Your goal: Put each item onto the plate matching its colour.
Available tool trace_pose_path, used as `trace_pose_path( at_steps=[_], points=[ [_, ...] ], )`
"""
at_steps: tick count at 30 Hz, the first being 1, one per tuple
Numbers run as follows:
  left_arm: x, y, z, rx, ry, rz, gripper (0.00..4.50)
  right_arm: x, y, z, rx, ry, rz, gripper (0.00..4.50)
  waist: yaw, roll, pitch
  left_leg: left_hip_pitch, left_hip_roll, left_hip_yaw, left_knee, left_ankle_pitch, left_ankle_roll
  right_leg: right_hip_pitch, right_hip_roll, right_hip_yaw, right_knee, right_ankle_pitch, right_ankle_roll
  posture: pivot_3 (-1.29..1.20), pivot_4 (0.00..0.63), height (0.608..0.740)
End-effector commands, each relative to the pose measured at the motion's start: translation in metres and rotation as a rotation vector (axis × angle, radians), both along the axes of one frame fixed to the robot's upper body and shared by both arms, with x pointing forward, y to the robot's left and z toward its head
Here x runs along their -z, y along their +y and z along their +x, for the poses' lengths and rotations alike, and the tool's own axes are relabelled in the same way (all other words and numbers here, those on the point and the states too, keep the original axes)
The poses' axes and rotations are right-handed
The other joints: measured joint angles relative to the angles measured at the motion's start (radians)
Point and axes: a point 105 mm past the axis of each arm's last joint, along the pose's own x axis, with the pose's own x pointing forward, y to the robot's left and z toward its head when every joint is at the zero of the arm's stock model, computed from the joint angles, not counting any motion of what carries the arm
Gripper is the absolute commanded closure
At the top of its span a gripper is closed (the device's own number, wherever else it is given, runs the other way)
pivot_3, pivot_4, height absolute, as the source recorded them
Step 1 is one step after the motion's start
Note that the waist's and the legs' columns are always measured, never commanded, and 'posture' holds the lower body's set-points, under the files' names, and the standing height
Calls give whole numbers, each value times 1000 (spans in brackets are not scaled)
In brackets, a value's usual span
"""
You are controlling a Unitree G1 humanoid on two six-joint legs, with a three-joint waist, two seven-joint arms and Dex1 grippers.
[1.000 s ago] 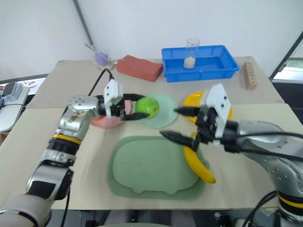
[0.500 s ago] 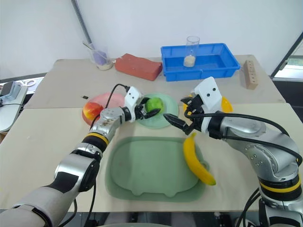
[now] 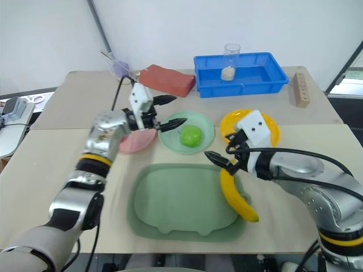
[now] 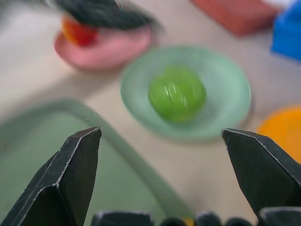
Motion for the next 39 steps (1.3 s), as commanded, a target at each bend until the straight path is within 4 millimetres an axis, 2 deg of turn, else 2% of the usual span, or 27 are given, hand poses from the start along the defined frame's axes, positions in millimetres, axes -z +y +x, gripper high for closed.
trace_pose_path(
  at_steps=[1, 4, 9, 12, 17, 20, 27, 30, 33, 37, 39],
  points=[
    [-12, -9, -47, 270, -76, 131, 61, 6, -7, -13, 2, 34, -30, 0, -1, 1, -1, 0, 0, 0, 0, 0, 0, 0, 0, 0, 0, 0, 0, 0, 150, 740],
    [-12, -8, -88, 459, -102, 216, 61, 30, -13, -27, 21, 136, -80, 0, -2, 1, -1, 0, 0, 0, 0, 0, 0, -1, 0, 0, -1, -4, -7, 0, 150, 740],
    [-10, -8, -122, 610, -137, 257, 61, 58, -16, -46, 39, 248, -113, 0, -1, 0, 0, 3, 1, 2, 2, 0, 0, -1, -1, 0, -1, -4, -8, 0, 150, 740],
    [-10, -8, -129, 631, -136, 259, 61, 67, -16, -51, 53, 275, -113, 0, -1, 0, 0, 3, 1, 2, 3, -5, -7, -1, -2, 1, -2, -4, -8, 0, 150, 740],
    [-11, -8, -122, 593, -119, 257, 61, 76, -21, -49, 94, 286, -116, 0, -1, 0, 0, 3, 0, 2, 4, -5, -7, -1, -2, 0, -2, -4, -8, 0, 150, 740],
    [-16, -11, -118, 568, -100, 230, 0, 77, -21, -50, 81, 282, -135, 768, -1, 0, 0, 2, 0, 2, 4, -5, -7, -1, -1, 0, -2, -4, -8, 0, 150, 740],
    [-18, -13, -115, 550, -87, 219, 0, 74, -21, -49, 66, 252, -158, 3154, -2, 0, 0, 3, 0, 1, 4, -4, -7, -2, -1, 0, -2, -4, -8, 0, 150, 740],
    [-18, -13, -111, 532, -87, 214, 0, 69, -21, -48, 56, 236, -163, 3262, -1, 0, 0, 3, 0, 1, 4, -4, -7, -2, -1, 0, -2, -4, -8, 0, 150, 740],
    [-17, -11, -104, 490, -76, 210, 0, 54, -23, -43, 31, 183, -171, 3262, -1, 0, 0, 3, 0, 1, 4, -4, -7, -2, -1, 1, -2, -4, -8, 0, 150, 740],
    [-22, -13, -76, 329, -26, 120, 0, 24, -23, -17, 40, 68, -116, 3262, -4, -1, 0, 3, 0, 1, 4, -4, -7, -2, -1, 0, -2, -4, -8, 0, 150, 740],
    [-26, -16, -59, 225, 13, 47, 0, 11, -29, 6, 101, 16, -86, 3262, -4, -1, 1, 3, 0, 1, 4, -4, -7, -2, -1, 0, -2, -4, -8, 0, 150, 740]
  ],
)
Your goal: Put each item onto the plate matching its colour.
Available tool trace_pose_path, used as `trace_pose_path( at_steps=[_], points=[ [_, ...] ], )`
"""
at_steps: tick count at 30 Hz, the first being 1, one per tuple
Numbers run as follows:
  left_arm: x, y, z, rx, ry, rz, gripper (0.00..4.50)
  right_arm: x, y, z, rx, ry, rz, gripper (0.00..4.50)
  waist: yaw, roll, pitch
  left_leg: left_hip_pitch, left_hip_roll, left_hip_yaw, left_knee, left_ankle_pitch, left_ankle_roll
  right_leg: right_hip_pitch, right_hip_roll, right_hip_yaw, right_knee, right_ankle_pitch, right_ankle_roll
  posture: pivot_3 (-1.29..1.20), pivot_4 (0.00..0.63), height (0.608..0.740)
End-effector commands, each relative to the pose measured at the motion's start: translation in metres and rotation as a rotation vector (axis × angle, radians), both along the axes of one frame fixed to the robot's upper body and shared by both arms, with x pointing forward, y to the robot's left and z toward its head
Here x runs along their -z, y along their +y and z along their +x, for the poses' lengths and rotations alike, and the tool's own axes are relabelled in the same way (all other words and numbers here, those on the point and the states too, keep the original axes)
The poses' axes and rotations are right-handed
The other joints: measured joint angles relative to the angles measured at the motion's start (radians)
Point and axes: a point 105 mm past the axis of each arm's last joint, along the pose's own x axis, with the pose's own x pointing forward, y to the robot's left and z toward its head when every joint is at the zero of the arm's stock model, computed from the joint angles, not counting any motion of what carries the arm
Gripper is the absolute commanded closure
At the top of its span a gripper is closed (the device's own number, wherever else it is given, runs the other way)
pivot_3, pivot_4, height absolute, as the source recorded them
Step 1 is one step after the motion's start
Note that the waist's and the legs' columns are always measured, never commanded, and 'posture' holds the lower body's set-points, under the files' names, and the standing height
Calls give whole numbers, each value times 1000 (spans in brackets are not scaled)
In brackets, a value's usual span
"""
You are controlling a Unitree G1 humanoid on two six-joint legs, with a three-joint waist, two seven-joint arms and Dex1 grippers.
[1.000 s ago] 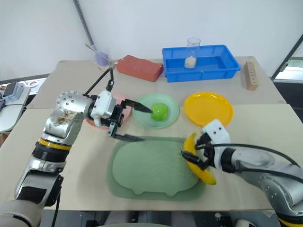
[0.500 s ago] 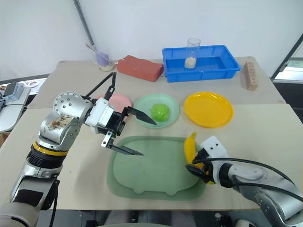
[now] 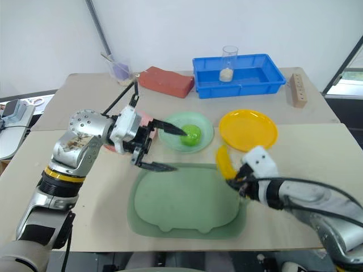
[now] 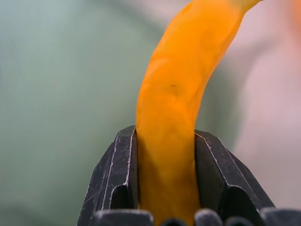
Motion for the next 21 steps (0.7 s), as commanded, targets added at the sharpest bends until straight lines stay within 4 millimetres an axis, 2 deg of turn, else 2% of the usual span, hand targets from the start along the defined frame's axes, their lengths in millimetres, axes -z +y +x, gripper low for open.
trace_pose_path(
  at_steps=[1, 4, 9, 14, 17, 19, 21],
  points=[
    [-15, -1, 27, -179, 28, -107, 0, -25, -10, 34, 85, -121, 54, 3262, 0, 0, 0, 0, 0, 0, 0, 0, 0, 0, 0, 0, 0, 0, 0, 0, 150, 740],
    [-15, -5, 46, -304, 56, -182, 0, -34, -23, 74, 216, -149, 125, 3262, -1, 0, 0, 0, -1, 0, 0, 4, 7, 0, 0, 1, 0, 1, 1, 0, 150, 740],
    [-11, -7, 63, -414, 95, -253, 0, -28, -50, 131, 394, -103, 168, 3262, 0, 1, 0, 0, -1, -1, -1, 5, 8, 1, 1, 1, 2, 5, 8, 0, 150, 740],
    [-5, -13, 53, -392, 106, -259, 0, -12, -74, 164, 487, -41, 147, 3262, 2, 4, -2, -3, -1, -1, -2, 6, 10, 2, 3, 2, 3, 4, 9, 0, 150, 740],
    [-5, -15, 45, -367, 110, -255, 0, -9, -75, 172, 480, -6, 152, 3262, 2, 5, -2, -3, -1, -1, -2, 6, 10, 2, 3, 2, 2, 4, 8, 0, 150, 740],
    [-5, -14, 42, -356, 110, -253, 0, -9, -72, 174, 473, 10, 173, 2231, 1, 5, -2, -3, -1, -1, -2, 6, 10, 2, 3, 2, 3, 4, 9, 0, 150, 740],
    [-5, -14, 41, -355, 110, -251, 0, -10, -71, 176, 464, 11, 174, 1600, -2, 6, -2, -3, -1, -1, -2, 6, 10, 2, 3, 2, 3, 4, 9, 0, 150, 740]
  ],
)
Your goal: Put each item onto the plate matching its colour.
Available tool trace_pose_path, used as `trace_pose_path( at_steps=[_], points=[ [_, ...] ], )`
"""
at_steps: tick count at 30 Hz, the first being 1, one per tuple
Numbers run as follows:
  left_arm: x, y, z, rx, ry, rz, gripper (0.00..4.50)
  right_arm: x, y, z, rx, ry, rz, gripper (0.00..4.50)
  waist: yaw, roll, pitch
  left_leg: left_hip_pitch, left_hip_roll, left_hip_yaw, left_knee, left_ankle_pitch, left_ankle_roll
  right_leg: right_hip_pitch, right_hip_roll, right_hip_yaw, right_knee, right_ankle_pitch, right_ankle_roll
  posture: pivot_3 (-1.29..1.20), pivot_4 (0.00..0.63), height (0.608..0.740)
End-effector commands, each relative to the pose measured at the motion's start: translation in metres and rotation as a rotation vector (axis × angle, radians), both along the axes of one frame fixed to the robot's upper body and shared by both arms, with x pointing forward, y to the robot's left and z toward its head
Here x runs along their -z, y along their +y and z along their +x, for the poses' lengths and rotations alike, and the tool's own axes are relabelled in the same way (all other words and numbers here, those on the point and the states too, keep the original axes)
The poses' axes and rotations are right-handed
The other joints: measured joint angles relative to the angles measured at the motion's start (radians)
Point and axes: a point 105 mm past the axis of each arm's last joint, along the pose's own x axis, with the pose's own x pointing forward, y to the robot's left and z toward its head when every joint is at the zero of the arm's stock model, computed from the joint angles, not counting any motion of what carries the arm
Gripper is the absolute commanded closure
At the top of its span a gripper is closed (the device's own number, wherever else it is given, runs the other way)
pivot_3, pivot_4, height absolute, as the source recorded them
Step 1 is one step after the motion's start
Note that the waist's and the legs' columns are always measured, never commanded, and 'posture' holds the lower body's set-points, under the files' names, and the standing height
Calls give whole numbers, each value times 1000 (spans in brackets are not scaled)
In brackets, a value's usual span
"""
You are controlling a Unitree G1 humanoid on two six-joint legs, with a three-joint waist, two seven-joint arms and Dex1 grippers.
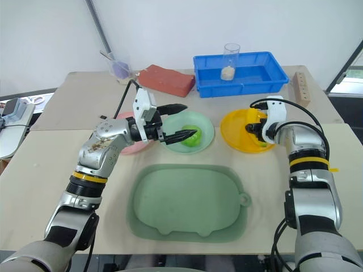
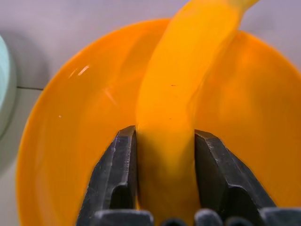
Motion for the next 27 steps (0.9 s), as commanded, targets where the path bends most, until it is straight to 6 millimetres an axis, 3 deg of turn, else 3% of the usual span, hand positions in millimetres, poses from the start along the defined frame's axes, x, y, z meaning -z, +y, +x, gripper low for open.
trace_pose_path(
  at_steps=[1, 5, 10, 12, 16, 21, 27],
  points=[
    [-14, -1, -8, 27, -51, -21, 0, -20, 4, 8, -34, -68, 0, 1289, -2, 0, 0, 0, 0, 0, 0, 0, 0, 0, 0, 0, 0, 0, 0, 0, 150, 740],
    [-16, 2, -8, 20, -57, -16, 0, -31, 2, 6, -58, -104, -15, 7, -5, 1, 0, 1, 0, 0, 0, 0, 0, 0, 0, 0, 2, 0, 0, 0, 150, 740],
    [-18, 17, 2, -48, -49, 38, 0, -65, 4, -6, -141, -233, -85, 7, -12, 2, -1, 0, 0, 0, 0, 0, 0, -1, 0, 0, 3, 0, 0, 0, 150, 740],
    [-19, 31, 7, -95, -54, 80, 0, -81, 16, -22, -244, -291, -83, 7, -16, 2, -1, 0, 0, -1, 0, 0, 0, -1, 0, 0, 4, 0, 1, 0, 150, 740],
    [-23, 74, 8, -159, -72, 190, 0, -109, 42, -72, -517, -390, -64, 7, -24, 1, 0, 2, 0, -1, -1, 0, 0, -1, 0, 0, 4, -2, 1, 0, 150, 740],
    [-29, 109, 6, -205, -61, 249, 0, -105, 50, -115, -708, -350, -135, 7, -21, -1, 2, 7, 1, 0, -1, -1, -2, -2, 0, -1, 4, -4, -2, 0, 150, 740],
    [-30, 106, 5, -199, -68, 239, 0, -105, 53, -114, -684, -368, -140, 7, -17, -2, 2, 6, 0, 3, 0, -6, -9, -1, -3, -1, 2, -7, -9, 0, 150, 740]
  ],
)
